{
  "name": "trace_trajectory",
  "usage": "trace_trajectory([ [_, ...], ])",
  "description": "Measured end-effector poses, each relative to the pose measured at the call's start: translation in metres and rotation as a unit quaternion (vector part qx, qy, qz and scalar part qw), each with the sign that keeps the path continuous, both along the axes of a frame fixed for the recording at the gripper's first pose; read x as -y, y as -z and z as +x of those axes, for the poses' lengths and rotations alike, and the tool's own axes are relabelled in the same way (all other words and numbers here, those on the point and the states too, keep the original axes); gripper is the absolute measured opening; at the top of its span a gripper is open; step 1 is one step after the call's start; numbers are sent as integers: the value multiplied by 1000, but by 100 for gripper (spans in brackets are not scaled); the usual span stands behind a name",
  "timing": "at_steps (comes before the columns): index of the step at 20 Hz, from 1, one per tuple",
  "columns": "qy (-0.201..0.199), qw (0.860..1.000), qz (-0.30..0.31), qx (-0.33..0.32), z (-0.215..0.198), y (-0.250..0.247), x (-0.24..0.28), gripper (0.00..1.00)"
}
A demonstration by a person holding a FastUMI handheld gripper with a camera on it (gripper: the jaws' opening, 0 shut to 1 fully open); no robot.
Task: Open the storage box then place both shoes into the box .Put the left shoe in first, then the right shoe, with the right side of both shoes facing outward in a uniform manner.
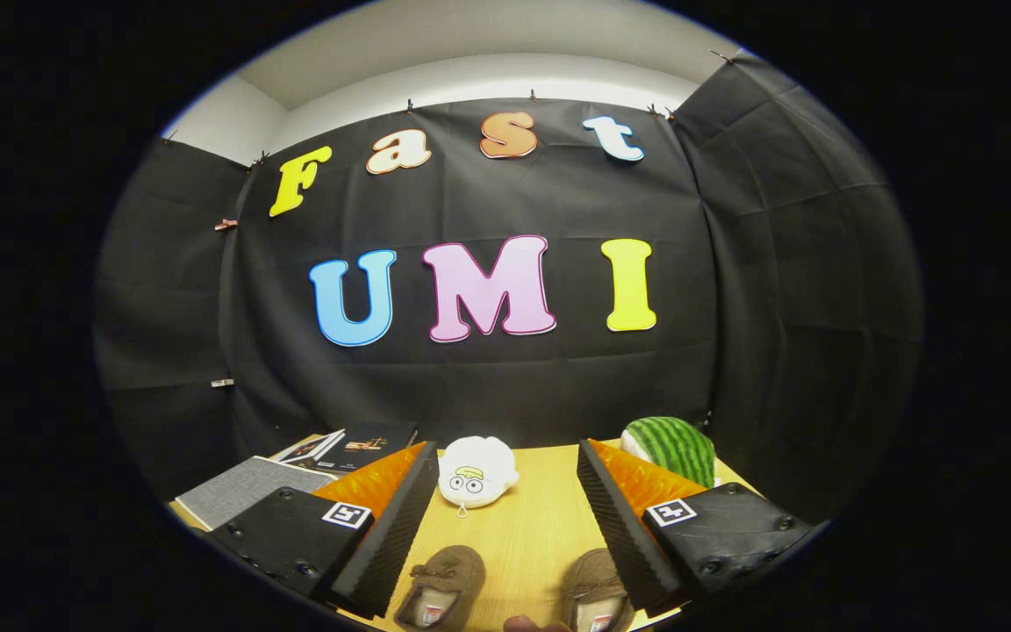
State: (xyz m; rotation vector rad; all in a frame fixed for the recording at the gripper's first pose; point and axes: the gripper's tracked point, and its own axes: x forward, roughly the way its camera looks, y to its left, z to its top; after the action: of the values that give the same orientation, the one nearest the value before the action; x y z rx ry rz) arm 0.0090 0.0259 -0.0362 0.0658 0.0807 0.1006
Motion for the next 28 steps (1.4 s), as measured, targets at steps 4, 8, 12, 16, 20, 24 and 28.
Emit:
trace_trajectory([
  [4, -51, 997, 40, -48, 2, 21, -21, 98],
  [8, -126, 978, 113, -124, -3, 57, -60, 98],
  [12, -211, 924, 227, -224, -22, 95, -106, 98],
  [16, -235, 897, 256, -274, -28, 129, -133, 98],
  [20, -271, 860, 297, -315, -45, 162, -170, 98],
  [24, -304, 834, 324, -327, -64, 177, -199, 97],
  [28, -326, 812, 350, -334, -75, 177, -214, 95],
])
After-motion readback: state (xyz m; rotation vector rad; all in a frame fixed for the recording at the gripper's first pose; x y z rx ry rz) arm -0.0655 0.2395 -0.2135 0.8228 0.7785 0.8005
